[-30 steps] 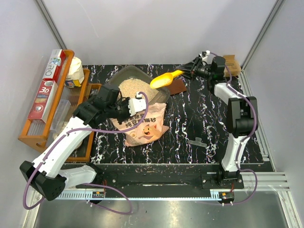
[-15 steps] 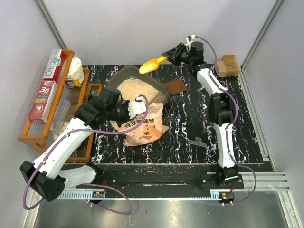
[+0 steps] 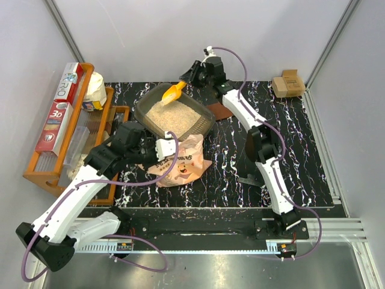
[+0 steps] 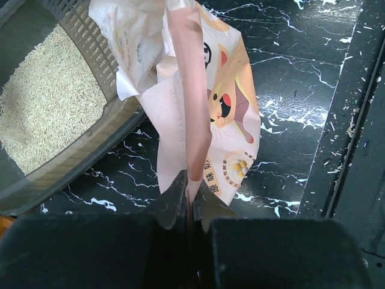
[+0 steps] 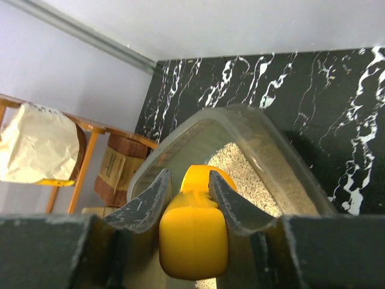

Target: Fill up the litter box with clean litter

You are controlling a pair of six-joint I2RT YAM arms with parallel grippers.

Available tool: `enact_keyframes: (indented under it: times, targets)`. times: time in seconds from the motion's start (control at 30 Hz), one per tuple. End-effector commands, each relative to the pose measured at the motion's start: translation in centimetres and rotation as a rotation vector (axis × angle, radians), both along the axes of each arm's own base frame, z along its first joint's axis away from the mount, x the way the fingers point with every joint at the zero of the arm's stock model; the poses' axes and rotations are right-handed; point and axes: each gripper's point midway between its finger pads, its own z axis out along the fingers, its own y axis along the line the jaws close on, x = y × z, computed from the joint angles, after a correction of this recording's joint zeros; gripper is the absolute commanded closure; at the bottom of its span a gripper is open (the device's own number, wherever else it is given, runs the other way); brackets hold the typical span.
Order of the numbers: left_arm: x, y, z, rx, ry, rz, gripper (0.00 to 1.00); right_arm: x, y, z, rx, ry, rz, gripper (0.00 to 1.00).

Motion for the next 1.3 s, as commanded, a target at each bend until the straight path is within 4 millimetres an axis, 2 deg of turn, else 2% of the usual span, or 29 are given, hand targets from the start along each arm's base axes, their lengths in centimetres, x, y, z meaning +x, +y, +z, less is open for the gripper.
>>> enact_keyframes:
  times: [0.0,0.1,0.23,0.37,0.43,0.6,0.63,0.67,0.73,0.77,0.83,0.87,0.93,0.97,1.0,1.07,1.1,1.2,1.27]
  targets:
    - [-1.7,0.7,-0.2,-0.023,0.020,0.004,1.00,-1.3,1.0,3.7,-0.037,-0.109,0.008,1.00]
    - [-2.0,0.7,-0.1,-0.038,0.012,0.001,1.00,-3.0,1.7,3.6,-0.062,-0.102,0.055,1.00]
    - [-2.2,0.5,0.4,-0.070,0.007,0.000,1.00,-5.4,1.2,3.9,-0.101,-0.091,0.107,1.00]
    - [-2.4,0.1,0.6,-0.104,0.006,-0.004,1.00,-8.1,0.0,5.5,-0.176,-0.156,0.153,1.00]
    - [-2.5,-0.1,0.7,-0.121,0.009,-0.010,1.00,-9.0,-0.1,6.3,-0.258,-0.251,0.182,1.00]
    - [-1.9,-1.1,2.1,-0.185,-0.006,0.004,1.00,-11.9,-1.6,10.3,-0.449,-0.527,0.224,1.00]
    - [-1.7,-1.2,2.2,-0.198,0.004,0.016,1.00,-12.2,-2.1,10.9,-0.475,-0.557,0.223,1.00]
    - [-1.4,-1.5,2.9,-0.215,-0.011,0.017,1.00,-12.9,-2.9,12.6,-0.496,-0.605,0.211,1.00]
    - [-1.0,-1.8,3.6,-0.234,-0.013,0.030,1.00,-13.8,-4.2,14.0,-0.515,-0.617,0.203,1.00]
    - [-0.5,-1.9,4.2,-0.247,-0.027,0.040,1.00,-15.2,-5.1,16.3,-0.508,-0.659,0.205,1.00]
    - [0.0,-2.2,4.6,-0.261,-0.031,0.057,1.00,-17.6,-5.8,17.6,-0.491,-0.672,0.276,1.00]
    - [0.3,-2.3,5.2,-0.273,-0.042,0.059,1.00,-19.2,-6.6,19.6,-0.485,-0.705,0.286,1.00]
    - [0.7,-2.4,5.7,-0.277,-0.053,0.067,1.00,-21.6,-7.2,19.6,-0.489,-0.679,0.355,1.00]
    - [0.9,-2.4,5.9,-0.281,-0.063,0.071,1.00,-23.1,-7.8,20.6,-0.495,-0.710,0.384,1.00]
    - [1.1,-2.4,5.9,-0.280,-0.065,0.075,1.00,-25.1,-7.7,19.7,-0.489,-0.676,0.473,1.00]
    - [1.4,-2.4,6.2,-0.281,-0.075,0.086,1.00,-27.4,-8.1,20.0,-0.479,-0.678,0.544,1.00]
    - [1.6,-2.4,6.2,-0.282,-0.074,0.091,1.00,-29.0,-8.0,19.1,-0.461,-0.638,0.616,1.00]
    - [1.7,-2.3,6.4,-0.293,-0.075,0.096,1.00,-30.9,-8.0,17.4,-0.439,-0.580,0.697,1.00]
    - [1.7,-2.3,6.6,-0.302,-0.073,0.097,1.00,-31.1,-7.9,16.0,-0.434,-0.551,0.722,1.00]
